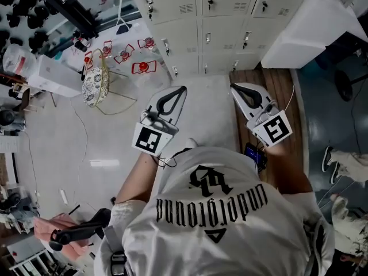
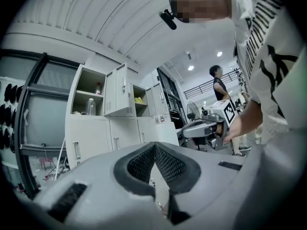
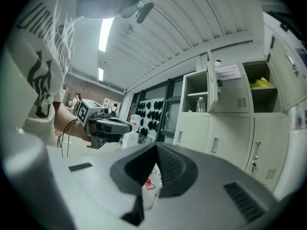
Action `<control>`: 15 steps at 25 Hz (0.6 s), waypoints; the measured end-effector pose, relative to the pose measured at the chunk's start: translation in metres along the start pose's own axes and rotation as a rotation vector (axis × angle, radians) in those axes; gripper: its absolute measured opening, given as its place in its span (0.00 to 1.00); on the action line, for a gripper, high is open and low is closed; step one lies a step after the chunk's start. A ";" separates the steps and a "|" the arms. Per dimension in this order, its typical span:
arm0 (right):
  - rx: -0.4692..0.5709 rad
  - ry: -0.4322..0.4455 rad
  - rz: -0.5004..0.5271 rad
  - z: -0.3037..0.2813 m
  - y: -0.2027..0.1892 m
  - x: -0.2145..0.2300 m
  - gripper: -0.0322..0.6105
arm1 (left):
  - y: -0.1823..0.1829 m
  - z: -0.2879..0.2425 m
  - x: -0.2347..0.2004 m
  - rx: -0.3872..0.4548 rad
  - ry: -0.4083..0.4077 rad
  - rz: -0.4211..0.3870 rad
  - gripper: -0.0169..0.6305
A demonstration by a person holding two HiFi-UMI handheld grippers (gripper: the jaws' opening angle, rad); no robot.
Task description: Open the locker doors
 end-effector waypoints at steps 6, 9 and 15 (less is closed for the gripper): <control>-0.006 0.018 -0.030 0.080 -0.011 -0.022 0.06 | 0.002 0.024 0.076 -0.038 0.030 -0.011 0.04; -0.008 0.009 -0.041 0.126 -0.017 -0.031 0.06 | 0.006 0.034 0.113 -0.051 0.046 -0.004 0.04; 0.000 0.018 -0.023 0.187 -0.028 -0.060 0.06 | 0.016 0.056 0.166 -0.032 0.073 -0.025 0.04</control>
Point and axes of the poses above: the fingertips, and each gripper's own axes: z backward along the fingers, x to its right, y out of its top, the point moved 4 cm from there along z, backward along the fingers, and after that the axes turned 13 degrees about y, right-handed, at the moved point
